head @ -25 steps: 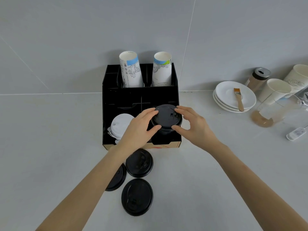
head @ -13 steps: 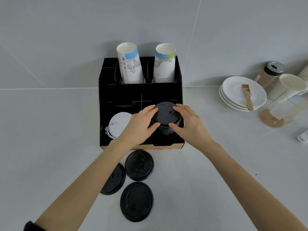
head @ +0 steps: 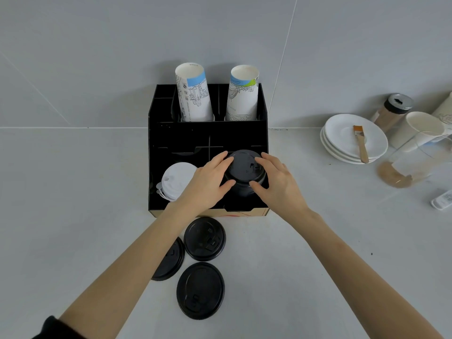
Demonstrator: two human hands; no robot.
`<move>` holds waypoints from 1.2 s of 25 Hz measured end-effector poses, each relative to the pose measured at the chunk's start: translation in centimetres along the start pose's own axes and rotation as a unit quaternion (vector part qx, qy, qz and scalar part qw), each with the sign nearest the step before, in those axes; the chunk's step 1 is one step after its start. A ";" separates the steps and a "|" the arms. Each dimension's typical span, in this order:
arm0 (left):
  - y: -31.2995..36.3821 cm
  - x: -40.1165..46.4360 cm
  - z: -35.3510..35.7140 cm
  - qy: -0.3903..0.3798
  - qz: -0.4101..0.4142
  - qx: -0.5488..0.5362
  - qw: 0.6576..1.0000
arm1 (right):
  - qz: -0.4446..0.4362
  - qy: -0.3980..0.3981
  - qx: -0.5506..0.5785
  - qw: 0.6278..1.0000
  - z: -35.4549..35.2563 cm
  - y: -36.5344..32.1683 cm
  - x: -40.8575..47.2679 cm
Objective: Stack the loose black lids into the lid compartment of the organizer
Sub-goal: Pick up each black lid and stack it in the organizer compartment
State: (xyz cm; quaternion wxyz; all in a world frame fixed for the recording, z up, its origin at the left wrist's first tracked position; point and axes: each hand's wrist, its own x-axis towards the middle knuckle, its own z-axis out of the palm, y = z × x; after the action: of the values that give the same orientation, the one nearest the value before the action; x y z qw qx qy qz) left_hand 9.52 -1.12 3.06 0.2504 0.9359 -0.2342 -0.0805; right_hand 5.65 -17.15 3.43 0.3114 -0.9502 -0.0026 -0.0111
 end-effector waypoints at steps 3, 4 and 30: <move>-0.2 -1.0 -0.6 0.016 -0.003 -0.003 1.000 | -0.010 0.018 0.005 1.000 -0.6 -0.7 -0.5; -0.2 -1.4 -0.8 0.022 -0.005 -0.006 1.000 | -0.014 0.024 0.007 1.000 -0.7 -0.9 -0.8; -6.0 -12.1 2.9 -0.051 -0.109 -0.008 0.993 | -0.015 -0.170 0.012 0.985 8.6 -1.9 -7.9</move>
State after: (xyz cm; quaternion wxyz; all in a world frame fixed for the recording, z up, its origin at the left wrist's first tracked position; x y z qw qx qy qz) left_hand 0.49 8.00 -2.03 0.2349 0.9486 -0.1427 -0.1572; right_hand -2.08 -10.55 -2.53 0.3179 -0.9341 -0.0705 0.1462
